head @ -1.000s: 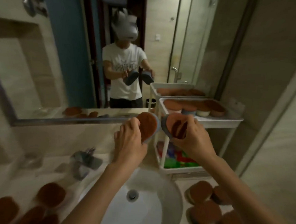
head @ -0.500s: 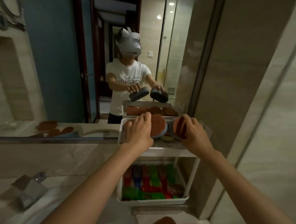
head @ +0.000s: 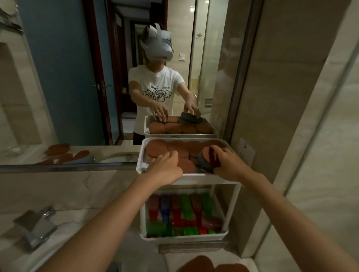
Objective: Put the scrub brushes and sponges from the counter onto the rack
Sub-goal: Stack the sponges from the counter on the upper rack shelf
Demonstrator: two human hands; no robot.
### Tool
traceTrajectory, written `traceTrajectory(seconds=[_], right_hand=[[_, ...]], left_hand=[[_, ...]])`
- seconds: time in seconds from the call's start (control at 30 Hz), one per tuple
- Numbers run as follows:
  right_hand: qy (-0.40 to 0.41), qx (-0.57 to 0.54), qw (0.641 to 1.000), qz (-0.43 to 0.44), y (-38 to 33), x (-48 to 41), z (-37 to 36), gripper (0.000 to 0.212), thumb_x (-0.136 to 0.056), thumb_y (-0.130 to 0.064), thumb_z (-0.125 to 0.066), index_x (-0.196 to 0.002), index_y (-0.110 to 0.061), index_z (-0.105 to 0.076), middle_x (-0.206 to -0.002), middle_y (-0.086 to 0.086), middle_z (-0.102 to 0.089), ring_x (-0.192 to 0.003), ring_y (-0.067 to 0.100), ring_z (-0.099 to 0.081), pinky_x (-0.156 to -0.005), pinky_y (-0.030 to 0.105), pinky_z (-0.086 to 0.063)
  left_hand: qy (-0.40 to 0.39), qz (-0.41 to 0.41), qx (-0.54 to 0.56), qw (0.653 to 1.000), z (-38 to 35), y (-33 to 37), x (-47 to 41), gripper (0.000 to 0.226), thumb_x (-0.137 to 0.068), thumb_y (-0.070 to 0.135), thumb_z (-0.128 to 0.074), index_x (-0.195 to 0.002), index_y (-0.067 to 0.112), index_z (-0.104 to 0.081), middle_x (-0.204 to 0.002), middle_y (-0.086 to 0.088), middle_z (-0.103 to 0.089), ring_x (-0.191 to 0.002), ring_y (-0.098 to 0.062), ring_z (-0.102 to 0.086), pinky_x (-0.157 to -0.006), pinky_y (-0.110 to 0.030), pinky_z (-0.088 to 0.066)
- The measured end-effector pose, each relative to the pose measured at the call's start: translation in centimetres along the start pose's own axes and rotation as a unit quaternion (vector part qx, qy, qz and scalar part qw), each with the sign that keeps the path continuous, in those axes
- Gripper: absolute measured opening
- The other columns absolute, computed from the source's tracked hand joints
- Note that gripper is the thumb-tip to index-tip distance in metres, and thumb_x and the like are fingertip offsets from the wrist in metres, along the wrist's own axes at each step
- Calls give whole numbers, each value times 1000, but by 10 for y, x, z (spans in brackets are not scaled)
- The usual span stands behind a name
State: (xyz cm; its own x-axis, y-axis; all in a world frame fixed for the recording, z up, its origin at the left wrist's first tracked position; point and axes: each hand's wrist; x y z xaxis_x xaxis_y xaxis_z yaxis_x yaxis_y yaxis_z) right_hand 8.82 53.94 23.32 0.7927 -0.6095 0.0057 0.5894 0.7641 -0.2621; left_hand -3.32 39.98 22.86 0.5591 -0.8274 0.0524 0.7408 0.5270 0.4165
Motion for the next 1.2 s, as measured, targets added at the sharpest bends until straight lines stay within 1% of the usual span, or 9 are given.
traceTrajectory(seconds=[0.07,0.17,0.43,0.63,0.73,0.8,0.9,1.07,1.2], right_hand=[[-15,5,1000,3,-2,2,0,58,-90,-8,-49,-143,-17,-31,-141,14,-40,-128,32,-42,-104,36,-38],[-20,18,1000,11,-7,6,-4,46,-91,-3,-43,-134,-18,-46,-129,13,-48,-119,30,-49,-95,33,-40],[62,12,998,3,-16,15,-26,42,-90,-4,-44,-129,-15,-52,-124,13,-54,-116,32,-53,-96,39,-43],[254,-70,960,94,-24,40,-57,42,-82,3,-54,-123,-6,-58,-122,15,-57,-109,31,-57,-91,39,-50],[334,-128,927,111,-29,70,-83,35,-80,-1,-46,-113,0,-60,-114,19,-57,-96,29,-59,-75,32,-49],[343,-167,919,100,-27,92,-108,35,-78,-9,-42,-106,2,-61,-107,19,-59,-88,20,-55,-70,22,-43],[258,-201,944,32,-16,118,-155,32,-79,-7,-51,-109,-2,-61,-109,17,-60,-90,26,-61,-74,26,-45],[-3,-167,984,-62,9,159,-239,27,-81,-9,-55,-108,-6,-60,-112,17,-60,-104,35,-59,-84,39,-47],[-111,-100,986,-69,23,175,-274,57,-81,-2,-54,-135,-15,-45,-137,11,-43,-125,33,-43,-100,39,-42]], left_hand=[[5,-1,18,1000,-2,-2,2,30,-83,9,-38,-113,11,-43,-125,-10,-45,-118,-30,-39,-83,-38,-28],[19,-4,25,999,-7,-7,4,28,-84,12,-39,-111,12,-44,-124,-9,-46,-119,-30,-40,-84,-38,-30],[28,-26,25,999,-16,-11,12,42,-87,16,-42,-129,11,-41,-139,-9,-44,-130,-28,-36,-104,-39,-34],[82,-96,62,990,-30,-5,30,45,-92,17,-44,-137,12,-37,-145,-6,-39,-137,-23,-29,-118,-36,-21],[154,-129,139,970,-59,-7,54,43,-91,6,-44,-133,13,-42,-139,-5,-42,-130,-20,-38,-102,-16,-27],[214,-122,177,953,-84,-11,73,40,-89,2,-45,-128,10,-48,-132,-6,-49,-121,-19,-46,-89,-12,-30],[199,-74,210,954,-128,-24,90,35,-86,-1,-47,-120,5,-53,-123,-12,-55,-114,-25,-51,-91,-24,-38],[-12,33,145,989,-216,-58,104,28,-87,3,-50,-115,5,-55,-124,-13,-56,-117,-29,-54,-95,-34,-42],[-114,69,110,985,-256,-76,126,24,-85,5,-50,-107,8,-59,-118,-11,-57,-110,-27,-58,-92,-34,-45]])
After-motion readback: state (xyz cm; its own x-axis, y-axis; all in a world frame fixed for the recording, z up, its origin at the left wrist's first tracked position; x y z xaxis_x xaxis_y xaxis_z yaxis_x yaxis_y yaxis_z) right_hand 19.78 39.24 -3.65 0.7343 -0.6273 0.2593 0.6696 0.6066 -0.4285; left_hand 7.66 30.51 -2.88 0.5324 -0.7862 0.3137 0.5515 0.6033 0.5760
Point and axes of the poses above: each hand's wrist, its own x-axis away from the middle knuckle, its own z-axis out of the back of the hand, y = z × x
